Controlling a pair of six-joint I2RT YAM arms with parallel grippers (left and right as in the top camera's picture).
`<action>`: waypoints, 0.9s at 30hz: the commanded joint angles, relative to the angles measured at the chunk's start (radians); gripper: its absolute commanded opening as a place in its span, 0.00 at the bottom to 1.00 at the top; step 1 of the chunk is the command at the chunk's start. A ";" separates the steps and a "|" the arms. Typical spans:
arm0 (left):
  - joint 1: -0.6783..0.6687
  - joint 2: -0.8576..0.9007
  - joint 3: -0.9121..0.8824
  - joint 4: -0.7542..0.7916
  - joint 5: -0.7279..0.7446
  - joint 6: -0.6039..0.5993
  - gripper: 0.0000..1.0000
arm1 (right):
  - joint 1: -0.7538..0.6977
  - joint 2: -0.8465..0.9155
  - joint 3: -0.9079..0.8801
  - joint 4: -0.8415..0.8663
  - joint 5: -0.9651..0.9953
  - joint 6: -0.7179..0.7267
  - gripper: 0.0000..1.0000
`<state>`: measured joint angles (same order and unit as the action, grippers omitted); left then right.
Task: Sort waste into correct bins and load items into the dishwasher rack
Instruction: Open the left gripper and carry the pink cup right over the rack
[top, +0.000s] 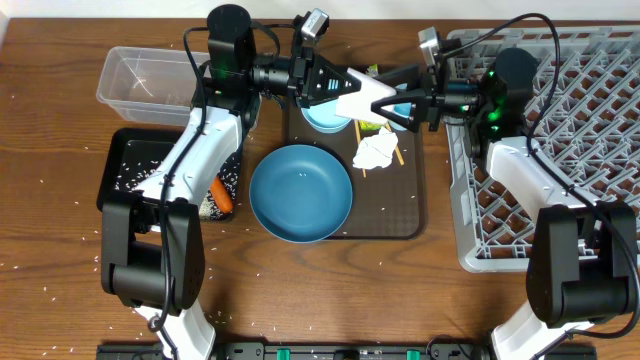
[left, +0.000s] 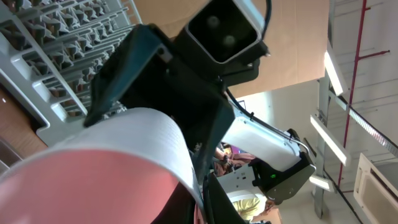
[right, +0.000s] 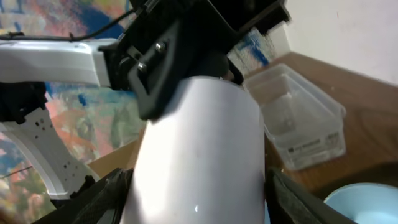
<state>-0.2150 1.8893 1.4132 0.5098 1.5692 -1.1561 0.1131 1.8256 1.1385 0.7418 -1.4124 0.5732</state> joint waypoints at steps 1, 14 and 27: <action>0.000 0.002 -0.005 0.007 0.002 -0.001 0.06 | 0.032 0.009 0.007 -0.025 -0.032 -0.059 0.64; 0.000 0.002 -0.005 0.007 0.002 0.018 0.06 | 0.058 0.009 0.007 -0.024 -0.034 -0.058 0.51; 0.001 0.002 -0.005 0.007 0.002 0.023 0.13 | 0.015 0.009 0.007 -0.013 -0.044 -0.041 0.38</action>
<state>-0.2066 1.8893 1.4120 0.5106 1.5791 -1.1481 0.1295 1.8259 1.1385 0.7212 -1.4040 0.5404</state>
